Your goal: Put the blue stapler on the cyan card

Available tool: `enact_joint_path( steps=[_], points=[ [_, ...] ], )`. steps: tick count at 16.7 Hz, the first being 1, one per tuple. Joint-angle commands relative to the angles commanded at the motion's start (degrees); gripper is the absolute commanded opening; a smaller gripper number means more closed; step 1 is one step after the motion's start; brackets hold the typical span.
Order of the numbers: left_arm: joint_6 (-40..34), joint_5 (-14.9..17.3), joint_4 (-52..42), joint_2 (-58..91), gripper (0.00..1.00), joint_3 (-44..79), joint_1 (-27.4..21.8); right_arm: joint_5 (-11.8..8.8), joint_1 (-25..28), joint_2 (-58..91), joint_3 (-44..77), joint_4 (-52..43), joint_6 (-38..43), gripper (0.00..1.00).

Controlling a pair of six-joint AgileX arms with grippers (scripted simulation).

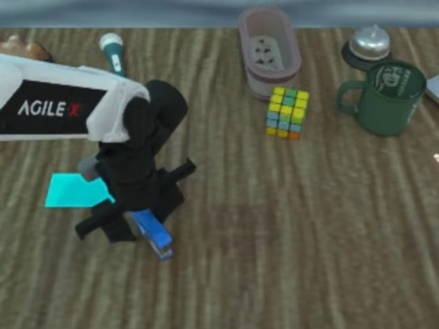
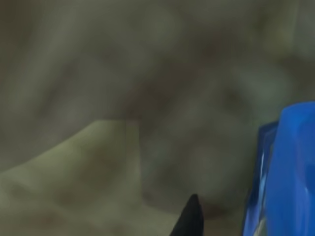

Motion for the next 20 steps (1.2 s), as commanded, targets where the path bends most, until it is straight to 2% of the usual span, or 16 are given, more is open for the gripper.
enact_joint_path(
  steps=[1,2,12,20],
  points=[
    [0.0,0.0,0.0,0.0,0.02,0.0,0.0,0.0,0.0,0.0,0.0,0.0,0.0,1.0],
    [0.0,0.0,0.0,0.0,0.0,0.0,0.0,0.0,0.0,0.0,0.0,0.0,0.0,1.0],
    [0.3,-0.1,-1.6,-1.3,0.0,0.9,0.1,0.0,0.0,0.0,0.0,0.0,0.0,1.0],
    [0.0,-0.2,-19.3,-7.3,0.0,11.8,1.0,0.0,0.0,0.0,0.0,0.0,0.0,1.0]
  ],
)
